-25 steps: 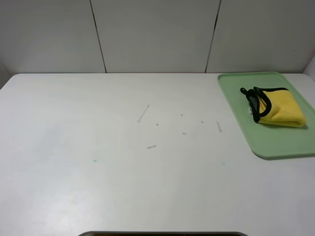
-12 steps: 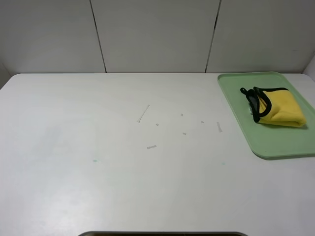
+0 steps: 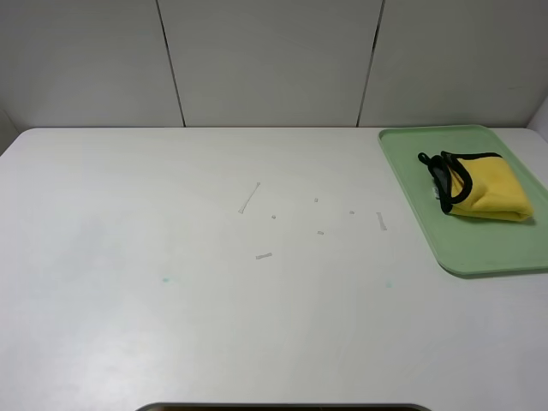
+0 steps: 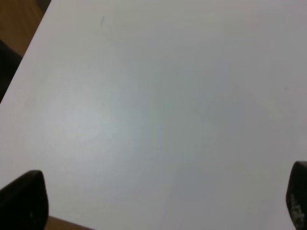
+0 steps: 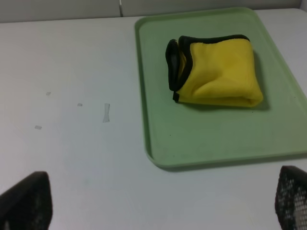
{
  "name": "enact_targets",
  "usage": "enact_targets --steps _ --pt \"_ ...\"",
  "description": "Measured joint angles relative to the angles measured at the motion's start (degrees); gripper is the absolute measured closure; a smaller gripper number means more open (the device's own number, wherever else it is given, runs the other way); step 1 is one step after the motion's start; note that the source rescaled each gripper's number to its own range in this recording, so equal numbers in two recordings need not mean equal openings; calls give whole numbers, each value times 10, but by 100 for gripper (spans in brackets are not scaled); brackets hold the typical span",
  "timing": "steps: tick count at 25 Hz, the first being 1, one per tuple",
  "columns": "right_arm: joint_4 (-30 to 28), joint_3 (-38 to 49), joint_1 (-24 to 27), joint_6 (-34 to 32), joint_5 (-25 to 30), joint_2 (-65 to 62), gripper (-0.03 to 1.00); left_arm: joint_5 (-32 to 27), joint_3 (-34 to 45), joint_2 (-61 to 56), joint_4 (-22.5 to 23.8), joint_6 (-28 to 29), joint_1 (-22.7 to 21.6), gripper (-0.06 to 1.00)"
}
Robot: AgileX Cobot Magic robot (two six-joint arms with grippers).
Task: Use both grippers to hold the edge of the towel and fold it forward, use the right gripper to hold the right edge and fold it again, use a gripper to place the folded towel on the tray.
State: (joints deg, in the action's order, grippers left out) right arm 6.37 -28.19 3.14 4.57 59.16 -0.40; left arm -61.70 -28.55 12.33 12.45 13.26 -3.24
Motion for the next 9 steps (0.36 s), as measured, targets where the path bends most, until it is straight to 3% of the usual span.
enact_targets --steps 9 --pt "0 0 0 0 -1 0 -3 0 0 0 0 0 0 -6"
